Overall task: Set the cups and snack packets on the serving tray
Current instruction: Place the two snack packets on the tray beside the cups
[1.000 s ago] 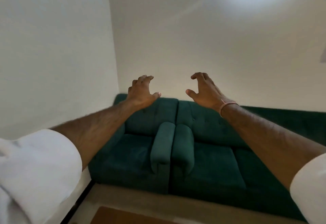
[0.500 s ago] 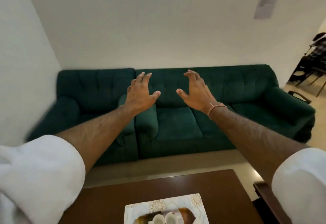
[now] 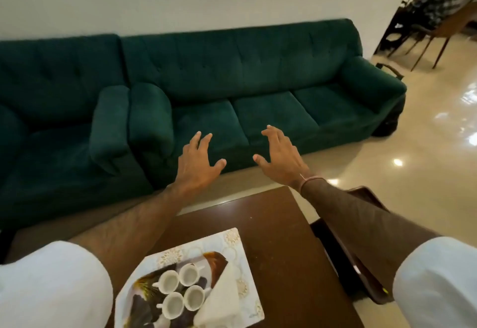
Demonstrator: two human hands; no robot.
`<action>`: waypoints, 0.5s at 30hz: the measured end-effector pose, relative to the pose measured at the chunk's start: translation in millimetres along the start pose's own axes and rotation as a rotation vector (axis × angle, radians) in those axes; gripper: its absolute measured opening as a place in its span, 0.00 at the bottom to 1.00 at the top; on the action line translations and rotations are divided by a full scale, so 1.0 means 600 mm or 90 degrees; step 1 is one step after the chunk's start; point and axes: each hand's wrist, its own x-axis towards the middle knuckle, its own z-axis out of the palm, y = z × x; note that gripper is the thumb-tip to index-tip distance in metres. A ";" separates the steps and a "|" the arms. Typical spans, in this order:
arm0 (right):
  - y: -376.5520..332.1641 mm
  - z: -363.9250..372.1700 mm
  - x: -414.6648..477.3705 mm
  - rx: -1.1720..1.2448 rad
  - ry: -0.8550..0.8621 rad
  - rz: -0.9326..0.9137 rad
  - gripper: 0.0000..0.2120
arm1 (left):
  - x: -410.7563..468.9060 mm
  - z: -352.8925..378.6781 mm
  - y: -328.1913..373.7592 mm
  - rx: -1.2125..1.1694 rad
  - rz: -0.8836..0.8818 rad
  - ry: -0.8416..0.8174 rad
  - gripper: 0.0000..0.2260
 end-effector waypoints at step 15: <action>0.554 0.117 -0.183 -0.030 -0.110 0.273 0.32 | -0.042 0.579 0.212 -0.034 0.077 -0.288 0.36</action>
